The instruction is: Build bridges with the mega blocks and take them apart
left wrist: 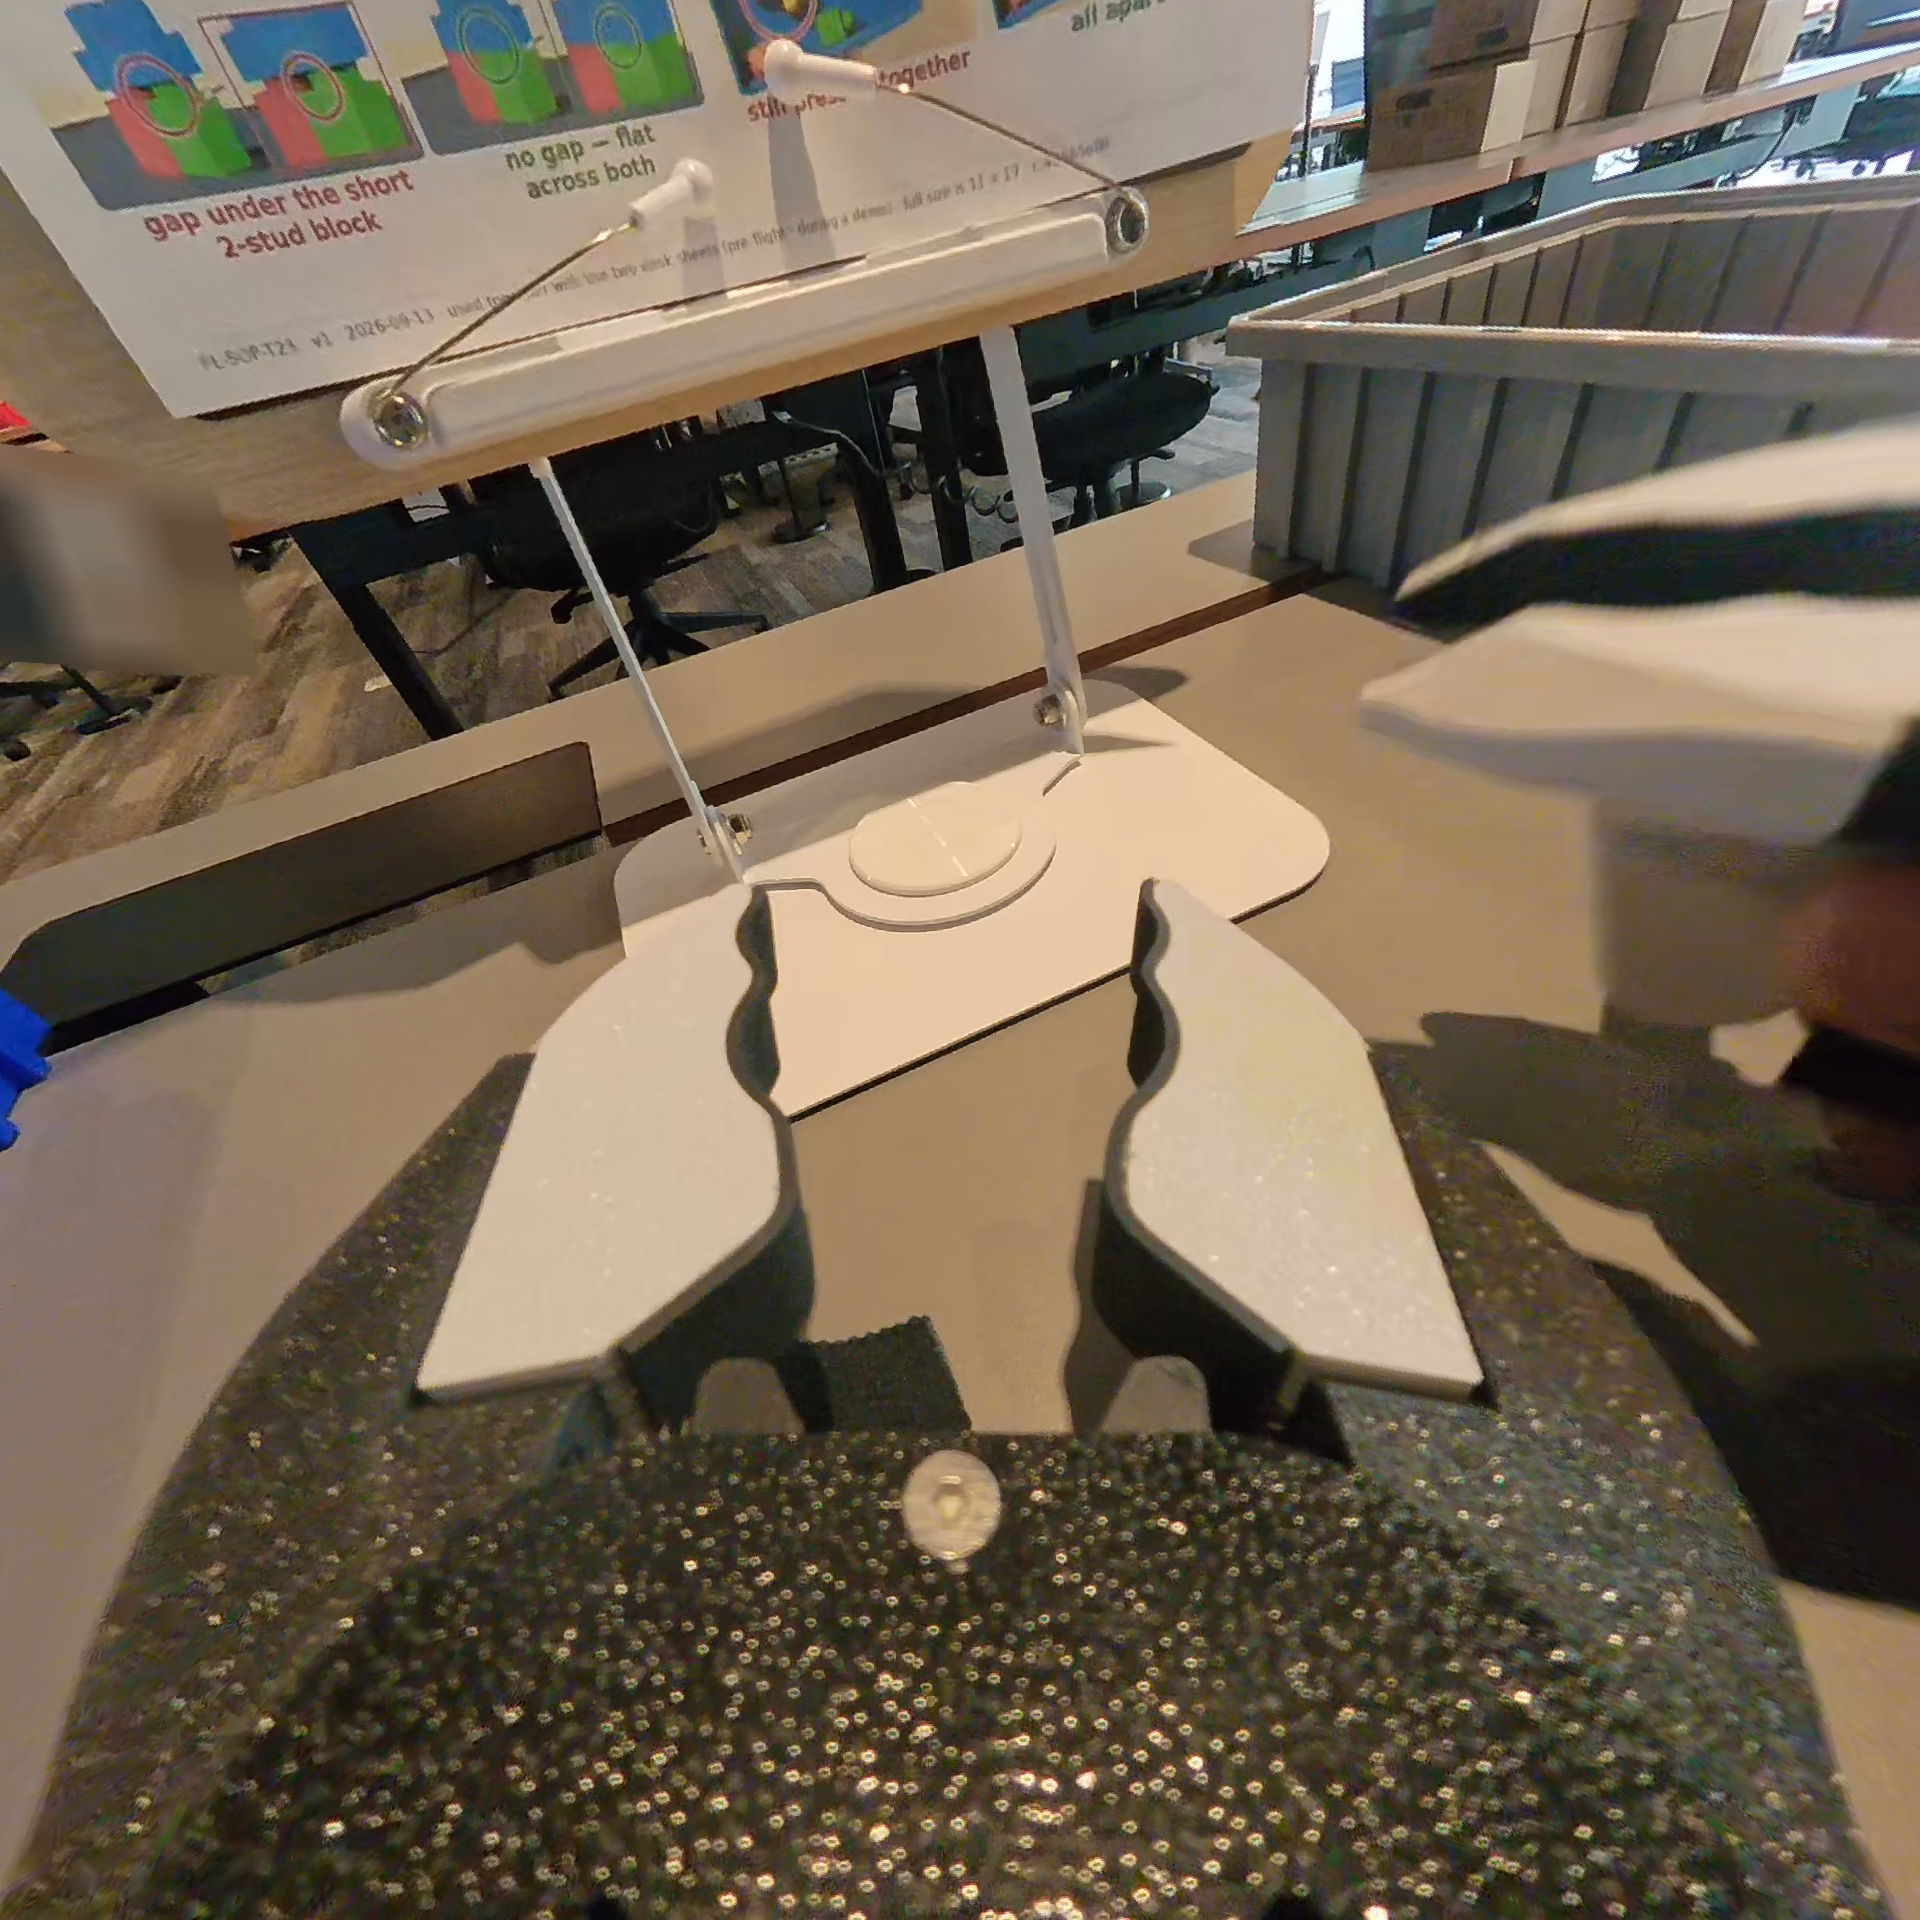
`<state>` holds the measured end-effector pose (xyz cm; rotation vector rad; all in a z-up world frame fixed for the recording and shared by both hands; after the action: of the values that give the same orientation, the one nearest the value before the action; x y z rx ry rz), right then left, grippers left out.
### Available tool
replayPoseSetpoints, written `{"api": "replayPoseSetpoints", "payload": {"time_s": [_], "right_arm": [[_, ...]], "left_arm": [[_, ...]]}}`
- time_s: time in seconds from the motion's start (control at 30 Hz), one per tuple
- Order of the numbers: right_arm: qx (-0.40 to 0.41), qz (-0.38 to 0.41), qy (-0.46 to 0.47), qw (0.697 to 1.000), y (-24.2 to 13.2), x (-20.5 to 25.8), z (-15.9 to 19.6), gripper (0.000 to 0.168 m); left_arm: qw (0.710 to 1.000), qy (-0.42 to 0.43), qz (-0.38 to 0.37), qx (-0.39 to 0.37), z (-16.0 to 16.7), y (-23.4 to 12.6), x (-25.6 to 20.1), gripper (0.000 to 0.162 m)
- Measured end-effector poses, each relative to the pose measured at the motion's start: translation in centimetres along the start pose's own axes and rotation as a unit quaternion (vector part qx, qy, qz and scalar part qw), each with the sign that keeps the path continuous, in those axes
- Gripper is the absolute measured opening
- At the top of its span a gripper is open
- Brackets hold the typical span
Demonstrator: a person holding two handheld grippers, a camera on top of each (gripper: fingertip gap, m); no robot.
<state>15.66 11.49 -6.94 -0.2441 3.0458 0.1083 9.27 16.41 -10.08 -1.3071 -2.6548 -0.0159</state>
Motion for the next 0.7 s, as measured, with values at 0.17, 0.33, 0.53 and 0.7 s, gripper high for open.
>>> {"api": "replayPoseSetpoints", "payload": {"time_s": [0.17, 0.33, 0.53, 0.7], "right_arm": [[-0.048, 0.008, -0.095, 0.994, -3.1, -2.6, -7.9, 0.028], [0.039, 0.063, -0.151, 0.986, -10.9, -12.4, -12.4, 0.028], [0.286, 0.001, -0.039, 0.957, -17.6, -22.5, -4.8, 0.048], [0.459, -0.045, -0.058, 0.886, -19.9, -24.1, 2.6, 0.070]], "left_arm": [[1.000, -0.004, 0.000, 0.002, 0.0, 0.1, 0.1, 0.065], [1.000, -0.008, 0.001, 0.004, 0.1, 0.1, 0.1, 0.065], [1.000, -0.005, 0.006, 0.013, 0.3, 0.3, 0.0, 0.065], [1.000, 0.002, 0.006, 0.010, 0.2, 0.2, -0.2, 0.065]]}}
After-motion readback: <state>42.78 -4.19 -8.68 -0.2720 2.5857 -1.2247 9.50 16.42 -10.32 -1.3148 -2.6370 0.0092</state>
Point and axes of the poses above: each gripper's, where its closed fingertips meet, y out along the fingers, z out of its underside, x = y × z across the jaws, the point moved 1 cm from there along -y, back along the fingers, and after that the axes turned 7 degrees about -x, right-handed, at the moved point
